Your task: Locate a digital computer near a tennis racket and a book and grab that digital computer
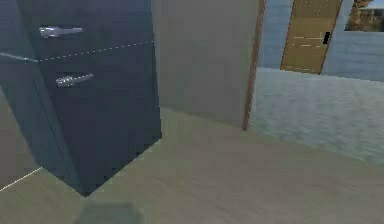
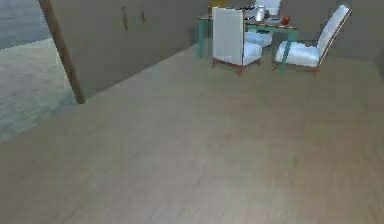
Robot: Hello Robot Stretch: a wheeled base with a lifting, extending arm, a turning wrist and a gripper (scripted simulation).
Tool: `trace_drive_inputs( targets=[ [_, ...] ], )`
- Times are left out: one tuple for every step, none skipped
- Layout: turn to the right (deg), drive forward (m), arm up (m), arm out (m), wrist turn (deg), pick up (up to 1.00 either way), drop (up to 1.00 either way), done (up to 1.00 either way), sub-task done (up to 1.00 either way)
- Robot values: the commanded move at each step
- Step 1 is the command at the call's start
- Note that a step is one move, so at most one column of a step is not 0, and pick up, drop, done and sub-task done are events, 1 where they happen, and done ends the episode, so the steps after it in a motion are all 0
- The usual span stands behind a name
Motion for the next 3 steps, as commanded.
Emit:
trace_drive_inputs(
  targets=[
    [45.0, 0.0, 0.0, 0.0, 0.0, 0.0, 0.0, 0.0, 0.0],
    [45.0, 0.0, 0.0, 0.0, 0.0, 0.0, 0.0, 0.0, 0.0],
    [45.0, 0.0, 0.0, 0.0, 0.0, 0.0, 0.0, 0.0, 0.0]
  ],
)
